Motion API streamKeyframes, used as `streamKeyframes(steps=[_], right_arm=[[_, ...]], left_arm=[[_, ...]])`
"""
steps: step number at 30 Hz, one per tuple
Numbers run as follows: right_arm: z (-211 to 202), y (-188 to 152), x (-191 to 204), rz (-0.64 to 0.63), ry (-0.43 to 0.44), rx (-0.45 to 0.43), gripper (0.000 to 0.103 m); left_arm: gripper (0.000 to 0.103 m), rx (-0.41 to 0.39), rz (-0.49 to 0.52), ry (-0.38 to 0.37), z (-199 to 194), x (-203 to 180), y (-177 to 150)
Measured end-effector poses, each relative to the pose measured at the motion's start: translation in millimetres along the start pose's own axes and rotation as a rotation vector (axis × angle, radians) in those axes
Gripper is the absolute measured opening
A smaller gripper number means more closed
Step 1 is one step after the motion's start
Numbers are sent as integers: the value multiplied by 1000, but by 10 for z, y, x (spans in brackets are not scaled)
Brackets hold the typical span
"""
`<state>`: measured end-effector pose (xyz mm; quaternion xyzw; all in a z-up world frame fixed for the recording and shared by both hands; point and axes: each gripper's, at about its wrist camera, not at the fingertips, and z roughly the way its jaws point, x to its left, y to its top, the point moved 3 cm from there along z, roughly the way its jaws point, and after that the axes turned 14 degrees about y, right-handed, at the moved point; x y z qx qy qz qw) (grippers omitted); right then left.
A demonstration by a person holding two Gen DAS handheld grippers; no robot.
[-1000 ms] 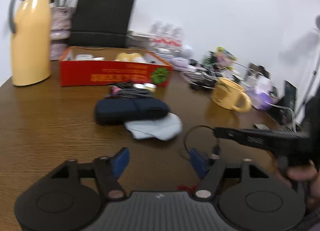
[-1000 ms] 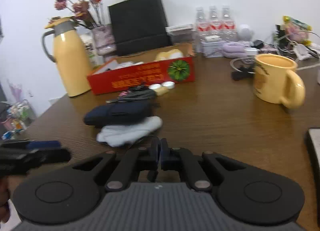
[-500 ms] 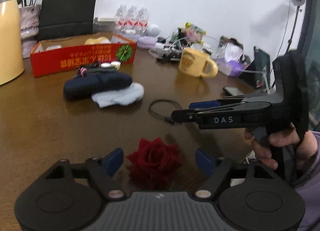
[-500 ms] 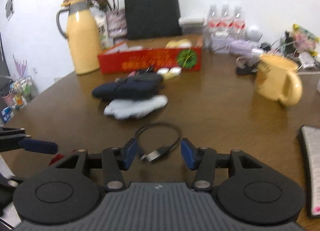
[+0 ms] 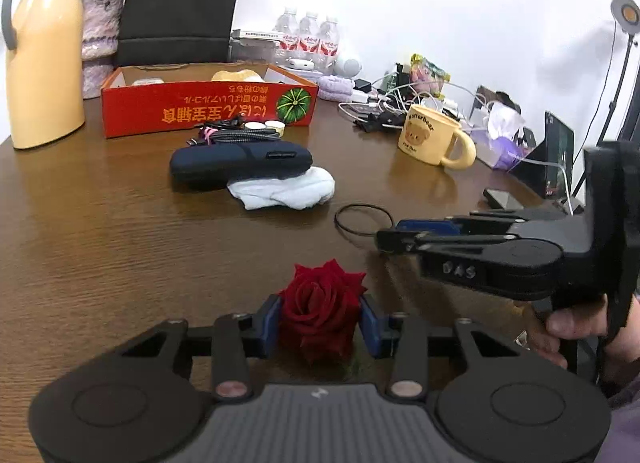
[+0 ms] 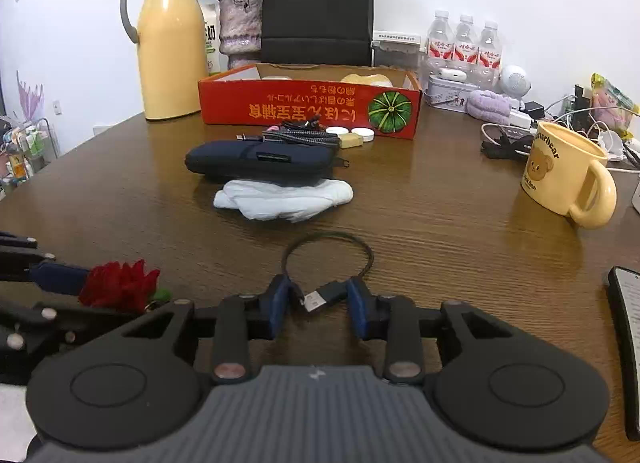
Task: Organize objects
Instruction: 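Grasp the red rose with the left gripper while the right grasps the black cable, then lower the rose and black cable into the box and open both grippers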
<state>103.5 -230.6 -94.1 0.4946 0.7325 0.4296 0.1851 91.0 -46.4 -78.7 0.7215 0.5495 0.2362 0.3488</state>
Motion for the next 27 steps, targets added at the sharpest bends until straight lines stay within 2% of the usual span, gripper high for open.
streamKeyframes(steps=[3, 8, 11, 15, 21, 24, 27], right_arm=[[-87, 49, -9, 22, 16, -38, 8], [-20, 72, -38, 23, 10, -25, 7], [-44, 130, -57, 33, 20, -56, 6], [-113, 359, -100, 31, 36, -114, 6], [-49, 1083, -248, -47, 45, -213, 6], [230, 1580, -399, -57, 86, -238, 6], [778, 2088, -626, -9, 160, -205, 6]], left_arm=[[39, -6, -20, -5, 17, 38, 55], [36, -52, -59, -1, 33, 153, 252], [36, -93, -69, 5, 52, 232, 421], [35, -134, -40, 69, 147, 408, 825], [35, -200, -21, 150, 545, 832, 1754], [35, -150, -43, 150, 1012, 1072, 2226], [35, -87, -50, 237, 1541, 1315, 2555]])
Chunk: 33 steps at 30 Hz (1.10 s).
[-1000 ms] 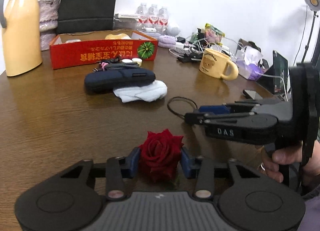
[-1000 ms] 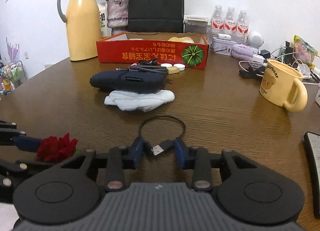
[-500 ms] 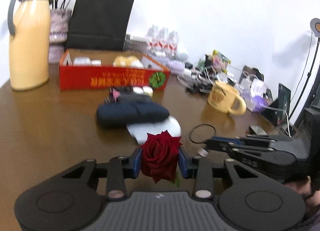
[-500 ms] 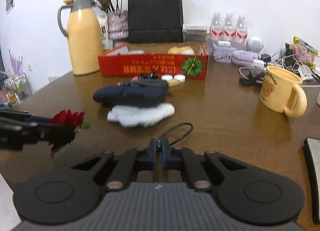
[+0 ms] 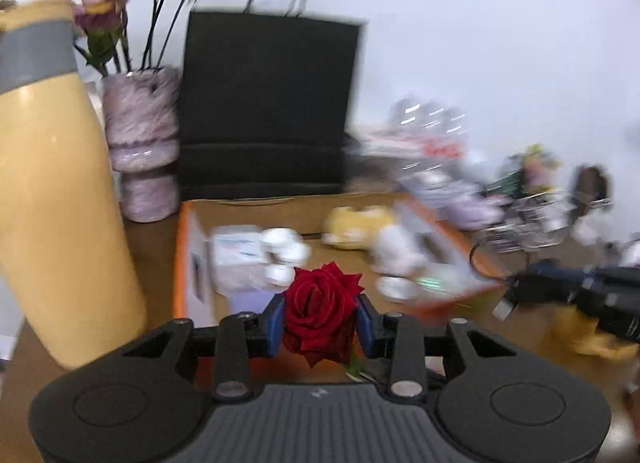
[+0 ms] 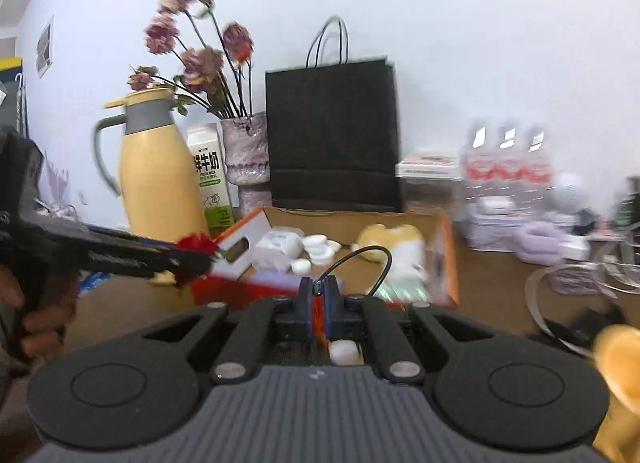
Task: Organize objects
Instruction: 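Lower the rose and black cable into the box and open both grippers, then move both grippers back to the items beside the navy pouch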
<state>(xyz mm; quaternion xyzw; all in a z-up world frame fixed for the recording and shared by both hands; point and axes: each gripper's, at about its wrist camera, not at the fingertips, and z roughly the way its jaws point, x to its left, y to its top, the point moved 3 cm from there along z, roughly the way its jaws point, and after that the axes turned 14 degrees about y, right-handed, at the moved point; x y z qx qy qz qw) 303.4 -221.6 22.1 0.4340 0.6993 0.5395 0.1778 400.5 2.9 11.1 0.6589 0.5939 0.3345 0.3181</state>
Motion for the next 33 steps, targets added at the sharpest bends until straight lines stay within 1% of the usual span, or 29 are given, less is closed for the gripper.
streamKeyframes(steps=[2, 4, 5, 6, 7, 8, 9, 10, 11, 12, 13, 16, 17, 18, 19, 20, 21, 23, 25, 26, 27, 30, 31, 33], right_arm=[[468, 196, -236, 44, 15, 42, 6], [908, 304, -422, 81, 6, 88, 6], [1173, 333, -519, 96, 14, 130, 6], [1436, 343, -592, 108, 32, 182, 7], [1627, 324, -637, 113, 38, 220, 10], [1796, 311, -693, 120, 20, 241, 14], [1925, 302, -740, 116, -16, 256, 22], [1972, 298, -756, 118, -43, 261, 28], [1960, 295, -777, 131, -53, 249, 38], [1894, 296, -782, 144, -45, 219, 44], [1806, 291, -767, 151, -38, 195, 47], [1516, 302, -702, 121, -67, 172, 50], [1361, 299, -632, 97, -91, 155, 55], [1247, 314, -573, 78, -102, 147, 57], [1103, 320, -493, 62, -114, 134, 58], [935, 310, -395, 52, -122, 110, 63], [743, 269, -270, 43, -121, 88, 70], [397, 140, -38, 36, -101, 53, 77], [76, -58, 193, 40, -83, 39, 79], [-72, -180, 295, 36, -72, 38, 81], [-232, -315, 389, 38, -72, 35, 83], [-667, -720, 589, 50, -74, 47, 85], [-771, -831, 620, 63, -78, 53, 85], [-1010, -1066, 709, 82, -66, 76, 85]], left_arm=[[36, 53, 19, 52, 337, 46, 82], [41, 124, 38, 88, 654, 89, 116], [44, 135, 32, 118, 771, 116, 122], [54, 128, 21, 144, 833, 164, 108], [55, 112, 5, 157, 854, 195, 115], [58, 98, -10, 146, 843, 224, 124], [64, 86, -20, 128, 806, 247, 134], [70, 68, -27, 116, 749, 255, 142], [72, 45, -27, 114, 680, 260, 147], [75, 18, -17, 120, 595, 261, 149], [76, -3, -8, 131, 509, 260, 151], [76, -51, -15, 150, 193, 256, 150], [76, -60, -27, 149, 76, 246, 145], [77, -73, -36, 136, -70, 232, 114], [81, -87, -47, 119, -231, 210, 65], [83, -102, -53, 98, -398, 187, -11], [87, -119, -57, 72, -584, 144, -117], [88, -131, -60, 32, -905, 53, -376], [88, -116, -49, 4, -1170, -50, -656], [88, -113, -42, -3, -1313, -111, -835], [89, -109, -32, 2, -1410, -167, -983], [89, -93, 7, 61, -1715, -327, -1406], [89, -77, 10, 66, -1801, -372, -1538], [89, -33, 3, 44, -1925, -420, -1746]])
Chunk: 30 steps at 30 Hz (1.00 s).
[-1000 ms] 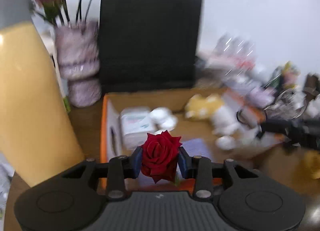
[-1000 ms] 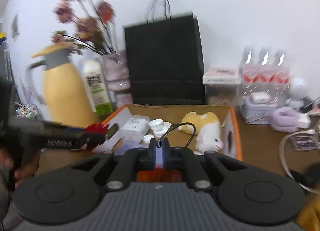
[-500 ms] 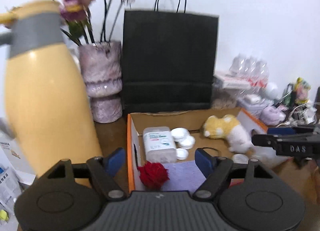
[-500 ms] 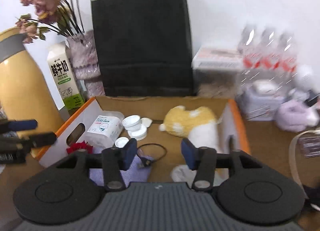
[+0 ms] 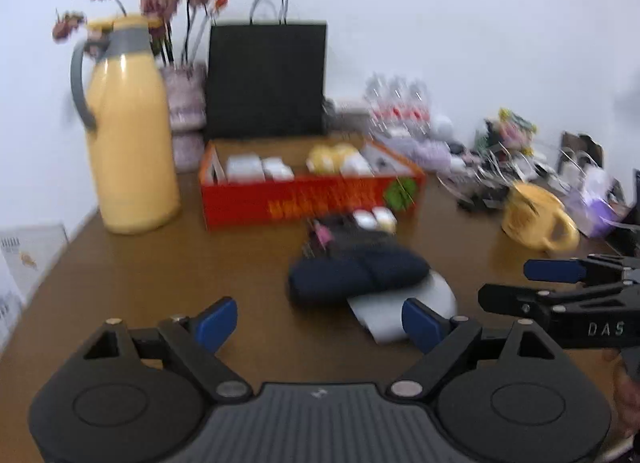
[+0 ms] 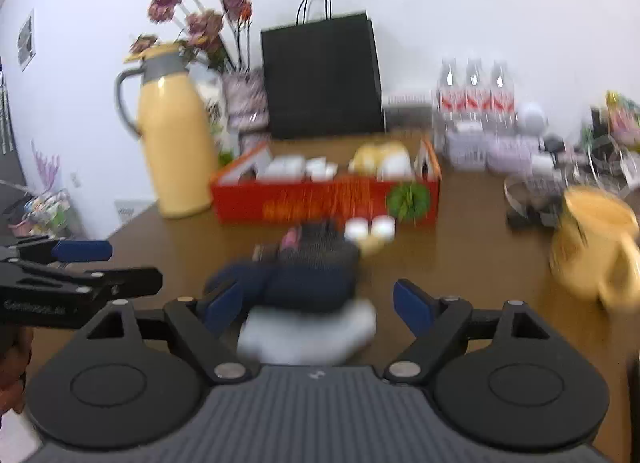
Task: Organize objects
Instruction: 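Move both grippers back to the items beside the navy pouch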
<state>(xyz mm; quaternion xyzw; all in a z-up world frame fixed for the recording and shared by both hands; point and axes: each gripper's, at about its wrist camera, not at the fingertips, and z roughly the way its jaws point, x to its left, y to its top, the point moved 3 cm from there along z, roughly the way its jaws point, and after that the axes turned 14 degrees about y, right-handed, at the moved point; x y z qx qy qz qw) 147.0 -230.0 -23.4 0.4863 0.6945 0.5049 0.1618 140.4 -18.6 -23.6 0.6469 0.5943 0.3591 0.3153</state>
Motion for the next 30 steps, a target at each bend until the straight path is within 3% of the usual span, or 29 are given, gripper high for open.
streamKeyframes(steps=[5, 13, 23, 30], right_arm=[[-357, -430, 137, -3, 32, 34, 89], [-535, -466, 107, -32, 44, -6, 93], [-309, -470, -57, -7, 27, 28, 93], [-67, -347, -155, -16, 8, 28, 93]], left_arm=[[89, 57, -10, 6, -208, -74, -222], [89, 35, 15, 25, -245, -227, -154], [89, 66, 19, 31, 121, -246, -117], [89, 34, 8, 20, 421, -208, 77]])
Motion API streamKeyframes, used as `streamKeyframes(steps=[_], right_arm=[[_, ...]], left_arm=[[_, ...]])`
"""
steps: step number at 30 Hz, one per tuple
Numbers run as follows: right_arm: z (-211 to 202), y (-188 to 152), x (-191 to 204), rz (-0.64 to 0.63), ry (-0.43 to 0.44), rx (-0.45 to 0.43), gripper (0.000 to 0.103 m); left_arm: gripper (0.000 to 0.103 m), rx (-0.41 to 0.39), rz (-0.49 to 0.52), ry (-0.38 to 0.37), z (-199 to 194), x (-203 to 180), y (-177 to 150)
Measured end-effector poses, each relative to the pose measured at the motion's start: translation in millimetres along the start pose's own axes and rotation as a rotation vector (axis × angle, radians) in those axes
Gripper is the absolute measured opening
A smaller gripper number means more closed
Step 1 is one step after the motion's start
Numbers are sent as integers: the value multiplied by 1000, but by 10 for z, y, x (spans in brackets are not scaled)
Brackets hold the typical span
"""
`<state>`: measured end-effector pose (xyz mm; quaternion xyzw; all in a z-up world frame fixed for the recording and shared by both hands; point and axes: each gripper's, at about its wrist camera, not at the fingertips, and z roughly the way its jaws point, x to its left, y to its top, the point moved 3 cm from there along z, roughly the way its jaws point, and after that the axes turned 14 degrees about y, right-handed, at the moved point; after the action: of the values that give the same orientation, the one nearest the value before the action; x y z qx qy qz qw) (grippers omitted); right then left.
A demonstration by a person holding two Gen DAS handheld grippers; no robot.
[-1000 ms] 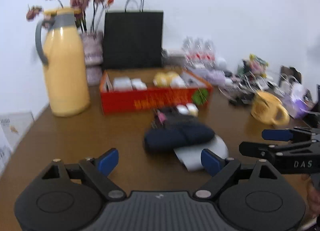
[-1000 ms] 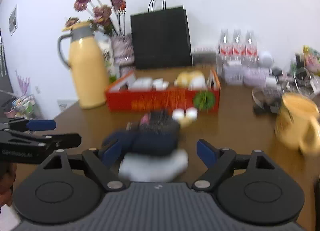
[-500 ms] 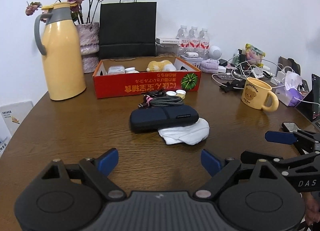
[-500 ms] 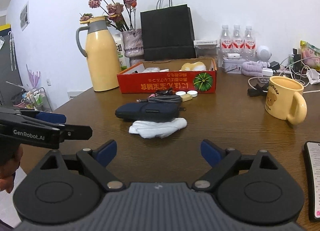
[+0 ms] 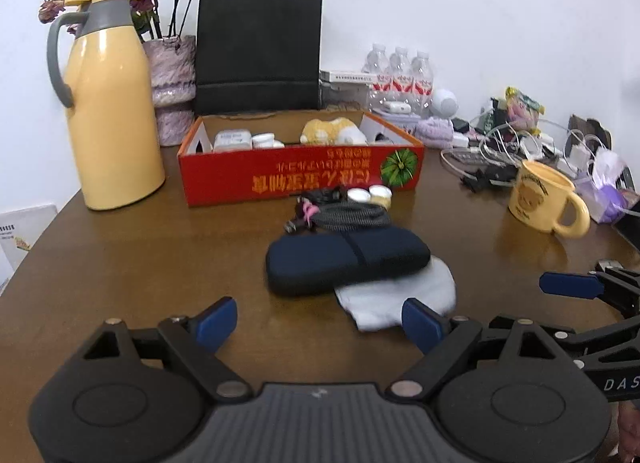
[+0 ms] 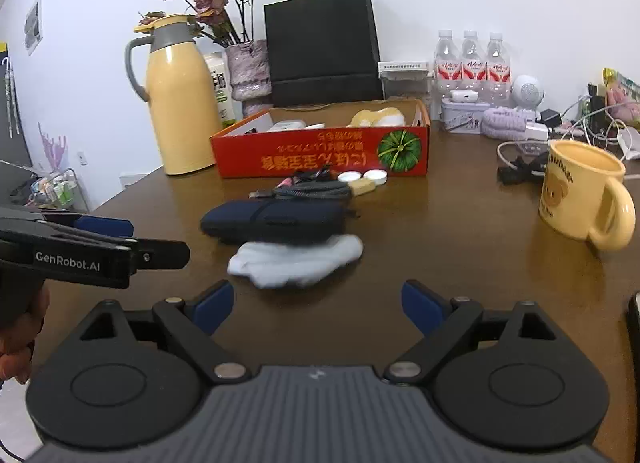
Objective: Organize objects
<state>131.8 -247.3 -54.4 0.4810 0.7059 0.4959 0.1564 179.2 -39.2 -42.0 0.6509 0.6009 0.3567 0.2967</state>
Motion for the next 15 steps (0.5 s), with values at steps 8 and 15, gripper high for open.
streamKeyframes(steps=[8, 15], right_arm=[[368, 550, -289, -50, -54, -38, 86], [948, 1013, -700, -44, -117, -8, 77]], left_arm=[[89, -47, -3, -66, 654, -80, 571], [78, 31, 23, -112, 1367, -153, 933]])
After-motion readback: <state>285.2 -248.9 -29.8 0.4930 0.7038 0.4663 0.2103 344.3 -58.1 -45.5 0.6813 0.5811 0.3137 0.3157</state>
